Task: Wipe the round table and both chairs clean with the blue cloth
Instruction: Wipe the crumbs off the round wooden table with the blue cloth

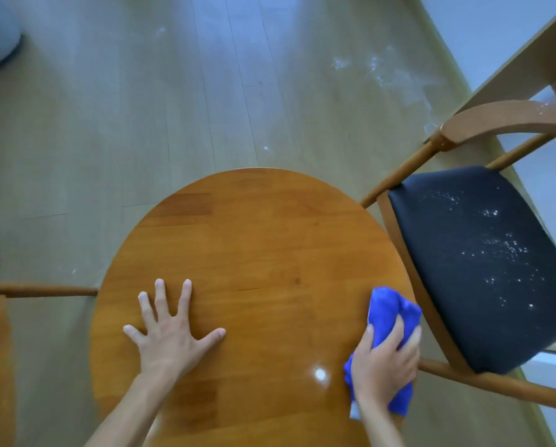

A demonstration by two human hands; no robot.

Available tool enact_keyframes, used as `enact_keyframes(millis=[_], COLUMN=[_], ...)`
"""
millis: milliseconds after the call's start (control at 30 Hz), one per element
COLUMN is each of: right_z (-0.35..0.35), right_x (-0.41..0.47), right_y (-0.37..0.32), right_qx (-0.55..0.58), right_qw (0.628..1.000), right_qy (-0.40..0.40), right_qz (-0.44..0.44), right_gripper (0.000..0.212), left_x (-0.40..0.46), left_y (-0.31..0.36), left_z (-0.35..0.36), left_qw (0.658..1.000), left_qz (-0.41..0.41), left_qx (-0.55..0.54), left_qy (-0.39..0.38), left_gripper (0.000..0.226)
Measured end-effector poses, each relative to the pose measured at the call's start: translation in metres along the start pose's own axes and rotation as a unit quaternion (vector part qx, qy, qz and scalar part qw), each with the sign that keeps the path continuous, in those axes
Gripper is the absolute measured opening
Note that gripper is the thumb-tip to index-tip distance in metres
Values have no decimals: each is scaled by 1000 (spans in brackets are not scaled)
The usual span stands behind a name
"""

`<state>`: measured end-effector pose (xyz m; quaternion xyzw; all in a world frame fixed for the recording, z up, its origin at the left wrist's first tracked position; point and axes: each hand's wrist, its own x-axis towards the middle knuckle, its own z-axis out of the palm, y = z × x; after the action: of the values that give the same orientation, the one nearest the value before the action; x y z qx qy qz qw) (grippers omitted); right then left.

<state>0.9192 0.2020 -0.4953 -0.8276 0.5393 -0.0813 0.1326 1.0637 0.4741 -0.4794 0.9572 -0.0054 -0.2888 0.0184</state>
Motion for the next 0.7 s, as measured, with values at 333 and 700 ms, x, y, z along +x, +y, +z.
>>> enact_keyframes(millis=[333, 700], right_z=[40, 74], right_x=[-69, -166], right_y=[-152, -228], right_qx=[28, -7], right_qw=[984, 736], right_qy=[-56, -241], right_qz=[-167, -633], right_gripper=[52, 47], left_x=[-3, -34], left_y=[-3, -58], left_z=[-6, -40], left_qw=[1000, 856], left_qz=[29, -111], left_qx=[-7, -444], left_qy=[4, 243], left_gripper=[104, 68])
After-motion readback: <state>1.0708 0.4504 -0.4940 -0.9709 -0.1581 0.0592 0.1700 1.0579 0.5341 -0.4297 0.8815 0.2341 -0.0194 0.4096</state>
